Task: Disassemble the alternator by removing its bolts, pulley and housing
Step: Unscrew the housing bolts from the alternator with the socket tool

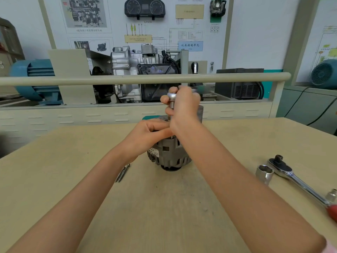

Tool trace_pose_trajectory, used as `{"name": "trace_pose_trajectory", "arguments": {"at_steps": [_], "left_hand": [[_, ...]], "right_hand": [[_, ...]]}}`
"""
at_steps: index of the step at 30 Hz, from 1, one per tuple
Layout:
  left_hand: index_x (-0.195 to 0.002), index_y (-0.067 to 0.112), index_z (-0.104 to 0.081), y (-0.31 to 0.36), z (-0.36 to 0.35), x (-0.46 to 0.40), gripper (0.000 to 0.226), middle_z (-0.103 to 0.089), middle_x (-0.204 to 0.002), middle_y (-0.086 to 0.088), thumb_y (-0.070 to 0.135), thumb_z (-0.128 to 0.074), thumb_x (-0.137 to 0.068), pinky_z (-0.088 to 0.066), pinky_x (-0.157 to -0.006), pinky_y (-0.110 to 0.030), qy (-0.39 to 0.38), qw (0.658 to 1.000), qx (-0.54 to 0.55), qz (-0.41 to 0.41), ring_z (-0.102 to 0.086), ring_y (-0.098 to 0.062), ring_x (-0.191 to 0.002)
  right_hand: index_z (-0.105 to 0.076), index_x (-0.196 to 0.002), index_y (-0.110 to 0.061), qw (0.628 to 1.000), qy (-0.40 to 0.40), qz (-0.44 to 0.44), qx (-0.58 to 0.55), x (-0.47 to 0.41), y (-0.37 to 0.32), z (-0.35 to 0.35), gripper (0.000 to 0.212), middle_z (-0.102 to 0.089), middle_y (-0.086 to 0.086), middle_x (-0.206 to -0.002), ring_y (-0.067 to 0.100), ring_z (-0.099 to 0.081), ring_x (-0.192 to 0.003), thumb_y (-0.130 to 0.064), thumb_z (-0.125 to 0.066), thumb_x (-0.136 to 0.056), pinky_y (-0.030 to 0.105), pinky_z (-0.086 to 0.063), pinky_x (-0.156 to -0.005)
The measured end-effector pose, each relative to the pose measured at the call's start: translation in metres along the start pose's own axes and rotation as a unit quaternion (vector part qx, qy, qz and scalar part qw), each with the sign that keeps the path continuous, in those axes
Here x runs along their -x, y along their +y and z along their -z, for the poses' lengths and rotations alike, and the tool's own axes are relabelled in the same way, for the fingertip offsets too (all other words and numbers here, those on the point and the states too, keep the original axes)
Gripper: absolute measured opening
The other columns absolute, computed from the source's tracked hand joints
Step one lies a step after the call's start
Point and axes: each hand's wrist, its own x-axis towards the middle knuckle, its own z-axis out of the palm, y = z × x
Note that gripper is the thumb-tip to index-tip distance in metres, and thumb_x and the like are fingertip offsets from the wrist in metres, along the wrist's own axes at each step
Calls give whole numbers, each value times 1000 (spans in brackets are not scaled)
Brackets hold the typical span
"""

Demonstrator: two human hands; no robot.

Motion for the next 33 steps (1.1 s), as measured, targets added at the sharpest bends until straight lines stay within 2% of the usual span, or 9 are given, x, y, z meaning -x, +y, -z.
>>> {"name": "trace_pose_trajectory", "arguments": {"at_steps": [2, 5, 10, 14, 17, 22, 25, 29, 33], "left_hand": [[-62, 37, -75, -4, 1, 0, 39, -68, -71, 8, 11, -62, -88, -44, -58, -11, 3, 1000, -15, -7, -61, -2, -65], [-61, 31, -74, -3, 1, 2, 43, -70, -64, 13, 5, -57, -91, -45, -54, -9, -6, 1000, -4, 9, -64, 2, -61], [-97, -2, -69, -2, 0, 1, 23, -66, -99, -25, 18, -60, -91, -47, -78, -32, -15, 999, 9, 29, -63, -23, -86], [-94, 18, -75, 1, 0, 2, 27, -71, -96, -6, 36, -61, -78, -53, -73, -21, -37, 999, 23, 23, -67, -12, -86], [-92, 25, -76, 1, 1, 2, 25, -73, -96, 4, 38, -61, -76, -53, -73, -16, -42, 998, 30, 19, -68, -6, -88], [-85, 20, -76, 3, 1, 2, 18, -63, -111, -20, 31, -62, -82, -51, -84, -38, -22, 1000, 15, 13, -64, -26, -94], [-82, 19, -76, 2, -1, 1, 17, -62, -112, -23, 19, -60, -90, -47, -79, -35, -6, 1000, 1, 14, -61, -26, -90], [-96, 2, -71, 0, -1, 1, 20, -65, -104, -27, 19, -60, -91, -50, -77, -32, -16, 999, 9, 27, -63, -31, -88], [-98, 8, -73, 2, 0, 2, 31, -71, -99, -15, 31, -60, -82, -51, -76, -23, -32, 999, 28, 33, -66, -15, -86]], "right_hand": [[-34, -93, -11, 995, 44, 91, -25, 6, 7, -4, 13, -44, 5, -72, 16, -42, -48, -9, -25, -101, 11, -24, -29], [-36, -94, -9, 997, 4, 68, 22, 9, 6, -7, 11, -44, 5, -72, 16, -39, -45, -6, -27, -100, 10, -22, -29], [-37, -74, -14, 990, -78, -72, 90, -1, -5, -4, 26, -42, -3, -58, 5, -35, -27, -1, -25, -93, 12, -12, -28], [-44, -78, -12, 953, -197, -231, 18, -14, -17, 7, 25, -42, -9, -46, 1, -31, -26, -4, -27, -94, 12, -10, -27], [-48, -86, -9, 938, -230, -260, 3, -13, -18, 9, 20, -43, -9, -48, 2, -31, -27, -7, -32, -96, 12, -11, -28], [-43, -87, -9, 999, -11, -36, 23, -4, -1, -2, 21, -46, 1, -59, 8, -38, -32, -2, -25, -94, 13, -17, -27], [-41, -98, -9, 997, 58, 40, -8, -3, 4, -1, 18, -43, 7, -70, 11, -41, -35, -7, -23, -99, 13, -21, -28], [-39, -79, -13, 996, -35, -67, 55, -5, -7, 0, 25, -41, -1, -59, 5, -35, -27, 0, -22, -91, 13, -13, -28], [-49, -84, -8, 942, -215, -252, 46, -17, -16, 2, 23, -42, -8, -46, 2, -31, -26, -6, -29, -95, 12, -10, -28]]}}
